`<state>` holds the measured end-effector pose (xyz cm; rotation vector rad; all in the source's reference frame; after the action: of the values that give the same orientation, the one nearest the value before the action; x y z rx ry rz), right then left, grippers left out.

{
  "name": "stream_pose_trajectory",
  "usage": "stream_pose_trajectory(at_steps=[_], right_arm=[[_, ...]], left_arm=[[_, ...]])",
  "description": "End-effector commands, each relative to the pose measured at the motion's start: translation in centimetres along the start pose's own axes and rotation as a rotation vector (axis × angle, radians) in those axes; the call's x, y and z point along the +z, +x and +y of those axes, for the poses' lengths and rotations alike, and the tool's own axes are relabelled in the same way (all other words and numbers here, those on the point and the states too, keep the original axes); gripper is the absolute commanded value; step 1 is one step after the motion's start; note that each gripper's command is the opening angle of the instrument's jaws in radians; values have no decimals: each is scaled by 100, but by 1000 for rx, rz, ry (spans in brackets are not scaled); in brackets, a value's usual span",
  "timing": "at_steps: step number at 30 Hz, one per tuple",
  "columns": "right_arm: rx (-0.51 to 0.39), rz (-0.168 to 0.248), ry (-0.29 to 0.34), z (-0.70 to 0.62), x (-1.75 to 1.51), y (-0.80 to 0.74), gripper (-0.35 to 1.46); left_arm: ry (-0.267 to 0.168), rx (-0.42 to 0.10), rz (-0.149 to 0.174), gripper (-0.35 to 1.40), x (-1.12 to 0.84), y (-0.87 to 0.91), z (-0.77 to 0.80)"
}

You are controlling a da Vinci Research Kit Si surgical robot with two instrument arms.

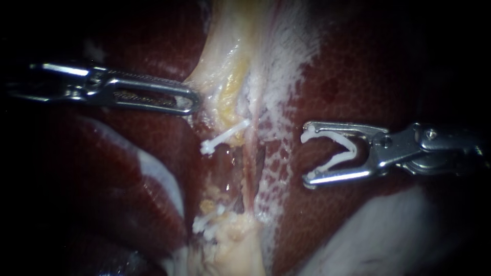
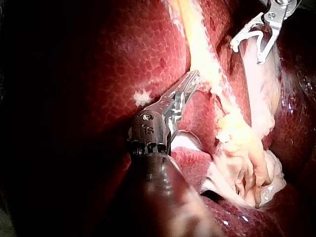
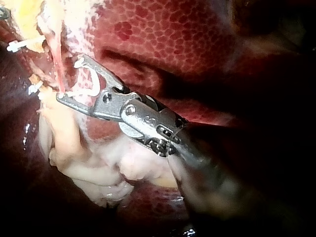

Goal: Clipping first clip right tube

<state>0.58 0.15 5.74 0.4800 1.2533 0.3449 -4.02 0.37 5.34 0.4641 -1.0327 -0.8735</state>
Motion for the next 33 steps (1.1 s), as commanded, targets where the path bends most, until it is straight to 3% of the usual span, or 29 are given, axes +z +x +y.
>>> stream_pose_trajectory(at_steps=[1,6,12,17,23,33], right_arm=[[0,0,0,0,0,0,60],[-5,0,-4,-3,7,-7,60],[23,0,-20,-13,29,-34,59],[62,-2,-13,-18,55,-56,59],[101,-4,-4,-18,80,-66,59],[115,-11,22,-15,122,-78,59]], left_arm=[[0,0,0,-35,0,0,0],[2,-6,1,-35,-3,-1,1],[12,-6,4,-35,-9,-2,7],[-8,-9,-1,-35,-25,-8,25],[-32,-19,-6,-35,-49,-21,41],[-38,-24,-7,-35,-56,-25,38]])
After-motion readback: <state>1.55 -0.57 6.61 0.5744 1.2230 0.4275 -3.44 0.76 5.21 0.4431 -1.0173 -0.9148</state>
